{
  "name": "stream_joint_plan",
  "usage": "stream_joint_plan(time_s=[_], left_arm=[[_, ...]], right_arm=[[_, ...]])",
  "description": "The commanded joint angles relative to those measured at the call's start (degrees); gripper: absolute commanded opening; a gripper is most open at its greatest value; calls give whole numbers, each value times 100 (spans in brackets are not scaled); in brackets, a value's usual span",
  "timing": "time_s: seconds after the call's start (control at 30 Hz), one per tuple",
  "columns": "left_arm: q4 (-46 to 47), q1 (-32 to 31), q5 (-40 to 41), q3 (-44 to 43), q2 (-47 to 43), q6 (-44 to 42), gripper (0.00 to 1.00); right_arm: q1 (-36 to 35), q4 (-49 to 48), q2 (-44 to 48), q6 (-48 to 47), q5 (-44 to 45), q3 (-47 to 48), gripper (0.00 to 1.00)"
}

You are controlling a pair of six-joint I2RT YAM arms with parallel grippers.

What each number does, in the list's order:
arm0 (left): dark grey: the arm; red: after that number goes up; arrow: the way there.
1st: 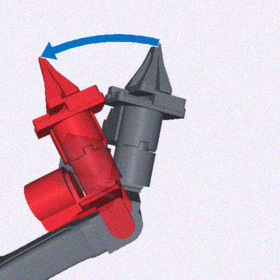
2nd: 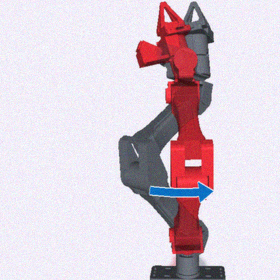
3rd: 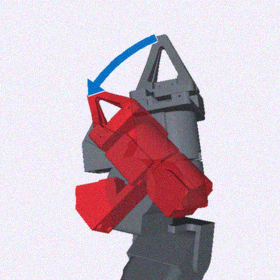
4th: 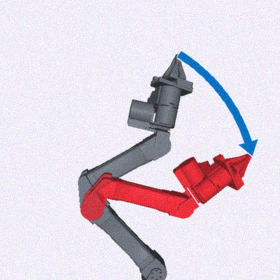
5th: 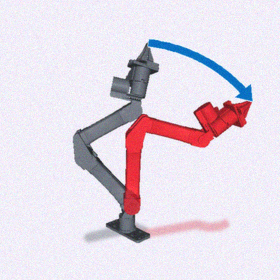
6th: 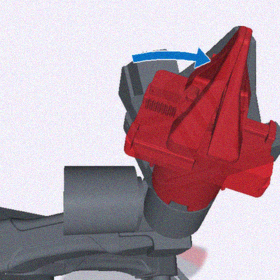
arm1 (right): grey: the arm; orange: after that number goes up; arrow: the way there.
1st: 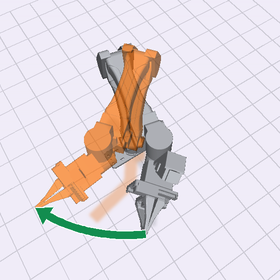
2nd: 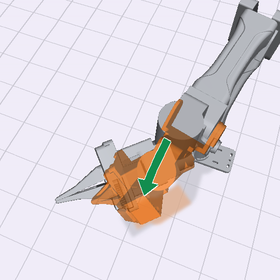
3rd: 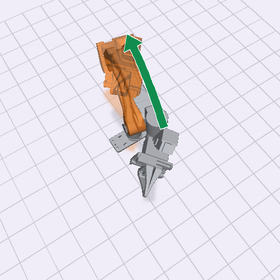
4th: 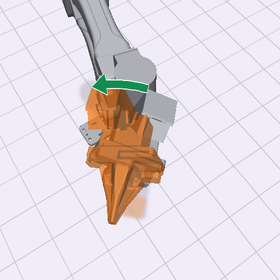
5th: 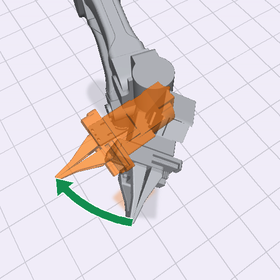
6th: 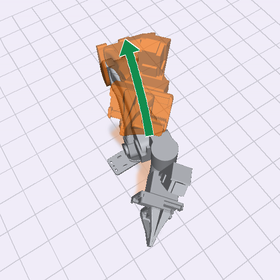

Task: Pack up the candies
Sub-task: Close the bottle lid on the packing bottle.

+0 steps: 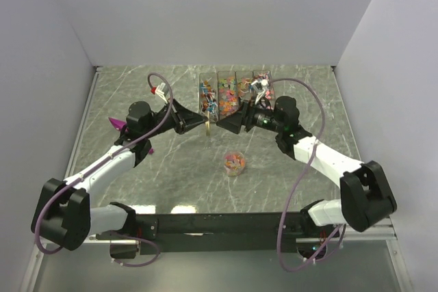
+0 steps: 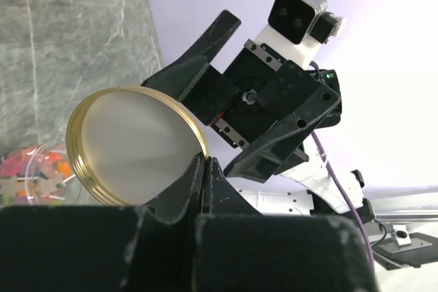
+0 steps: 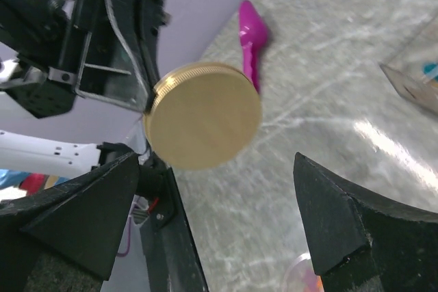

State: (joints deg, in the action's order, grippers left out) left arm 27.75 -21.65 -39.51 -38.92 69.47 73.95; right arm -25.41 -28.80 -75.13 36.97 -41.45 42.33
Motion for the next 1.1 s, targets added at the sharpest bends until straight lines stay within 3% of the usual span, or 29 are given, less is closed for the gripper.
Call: stream_joint_plan(time_s=[0.0, 0.5, 1.07], left_arm=[[636, -164, 452, 51, -162, 506, 1], [916, -542, 690, 24, -127, 919, 1], [917, -586, 479, -55, -197, 902, 1]], right_arm=[[-61, -1013, -335, 284, -372, 390, 100], [-131, -2261, -968, 890, -1400, 513, 100], [-69, -2192, -1214, 689, -1576, 610, 100]])
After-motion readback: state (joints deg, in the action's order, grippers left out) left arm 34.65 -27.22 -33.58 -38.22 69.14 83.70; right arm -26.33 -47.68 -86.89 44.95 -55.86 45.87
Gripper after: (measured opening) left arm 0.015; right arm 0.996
